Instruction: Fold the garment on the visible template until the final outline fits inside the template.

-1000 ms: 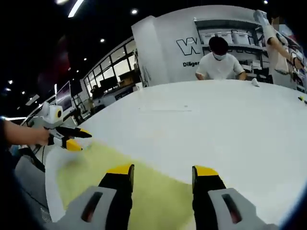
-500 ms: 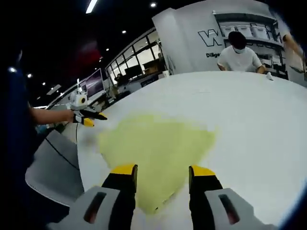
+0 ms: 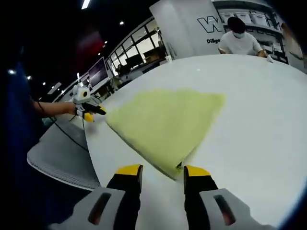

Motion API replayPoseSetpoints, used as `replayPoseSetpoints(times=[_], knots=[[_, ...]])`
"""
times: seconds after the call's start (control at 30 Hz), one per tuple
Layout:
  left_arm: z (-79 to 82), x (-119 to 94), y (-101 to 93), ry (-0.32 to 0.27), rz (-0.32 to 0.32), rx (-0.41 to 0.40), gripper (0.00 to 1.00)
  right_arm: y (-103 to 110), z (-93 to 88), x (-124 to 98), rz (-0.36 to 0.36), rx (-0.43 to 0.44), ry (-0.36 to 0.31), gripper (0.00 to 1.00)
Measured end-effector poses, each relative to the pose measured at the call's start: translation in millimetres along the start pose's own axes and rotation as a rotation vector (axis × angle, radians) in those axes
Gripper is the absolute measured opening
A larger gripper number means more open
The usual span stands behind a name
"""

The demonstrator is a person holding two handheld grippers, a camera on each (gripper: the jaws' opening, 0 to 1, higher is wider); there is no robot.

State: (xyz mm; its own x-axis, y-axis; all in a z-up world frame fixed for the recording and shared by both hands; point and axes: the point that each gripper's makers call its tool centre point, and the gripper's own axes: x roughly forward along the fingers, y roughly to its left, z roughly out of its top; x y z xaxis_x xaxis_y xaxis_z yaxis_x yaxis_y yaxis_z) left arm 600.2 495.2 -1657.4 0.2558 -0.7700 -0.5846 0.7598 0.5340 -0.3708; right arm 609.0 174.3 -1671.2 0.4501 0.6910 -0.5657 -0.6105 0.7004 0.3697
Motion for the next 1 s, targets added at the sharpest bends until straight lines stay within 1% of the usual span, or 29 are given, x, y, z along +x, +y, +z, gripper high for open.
replayPoseSetpoints(times=[0.07,0.1,0.17,0.23,0.27,0.3,0.4,0.5,0.57,0.6,0.63,0.7,0.77,0.83,0.87,1.0], knots=[[-4.4,0.4,2.7,0.012,0.001,-0.001,0.44,1.4,1.7,-0.4,0.006,0.000,-0.003,0.29],[-6.1,0.4,1.2,0.022,0.002,0.001,0.44,3.4,6.0,-1.4,0.020,0.010,-0.023,0.28],[-7.9,-0.6,2.0,0.024,0.011,-0.001,0.44,3.5,9.0,-2.3,0.026,0.014,-0.032,0.26],[-7.5,-1.3,3.2,0.014,0.016,-0.008,0.43,1.1,8.7,-2.4,0.027,0.012,-0.030,0.24],[-4.9,-1.3,1.9,-0.007,0.015,-0.021,0.42,1.3,8.6,-2.8,0.027,0.010,-0.029,0.23],[-4.1,-1.3,2.7,-0.016,0.014,-0.024,0.41,1.4,8.9,-3.2,0.029,0.010,-0.029,0.22],[-2.6,0.3,1.7,-0.025,0.014,-0.027,0.37,-0.1,8.8,-3.4,0.022,0.008,-0.024,0.16],[-4.5,0.6,7.7,-0.020,0.032,-0.026,0.25,-4.7,8.2,-3.8,0.009,0.008,-0.014,0.06],[-2.7,-1.2,14.1,-0.036,0.057,-0.048,0.16,-8.0,9.4,-3.4,0.005,0.012,-0.015,0.01],[-0.8,-4.3,20.2,-0.050,0.070,-0.058,0.13,-8.7,10.1,-3.2,0.004,0.014,-0.014,0.01],[-0.4,-4.6,20.9,-0.052,0.072,-0.058,0.08,-8.7,9.9,-3.1,0.004,0.014,-0.012,0.00],[1.8,-6.5,24.0,-0.058,0.084,-0.064,0.03,-7.9,6.5,-3.1,-0.002,-0.003,0.012,0.00],[3.3,-6.2,23.1,-0.060,0.085,-0.074,0.01,-10.0,4.8,-2.6,0.000,-0.006,0.023,0.00],[2.0,-5.5,22.1,-0.051,0.085,-0.078,0.01,-9.3,5.5,-2.6,0.000,-0.007,0.024,0.00],[0.0,-4.6,22.0,-0.036,0.094,-0.075,0.00,-9.5,5.5,-2.4,0.002,-0.009,0.027,0.00],[-2.3,-4.5,25.3,-0.028,0.103,-0.075,0.00,-14.6,5.1,-2.7,-0.004,-0.019,0.045,0.00]])
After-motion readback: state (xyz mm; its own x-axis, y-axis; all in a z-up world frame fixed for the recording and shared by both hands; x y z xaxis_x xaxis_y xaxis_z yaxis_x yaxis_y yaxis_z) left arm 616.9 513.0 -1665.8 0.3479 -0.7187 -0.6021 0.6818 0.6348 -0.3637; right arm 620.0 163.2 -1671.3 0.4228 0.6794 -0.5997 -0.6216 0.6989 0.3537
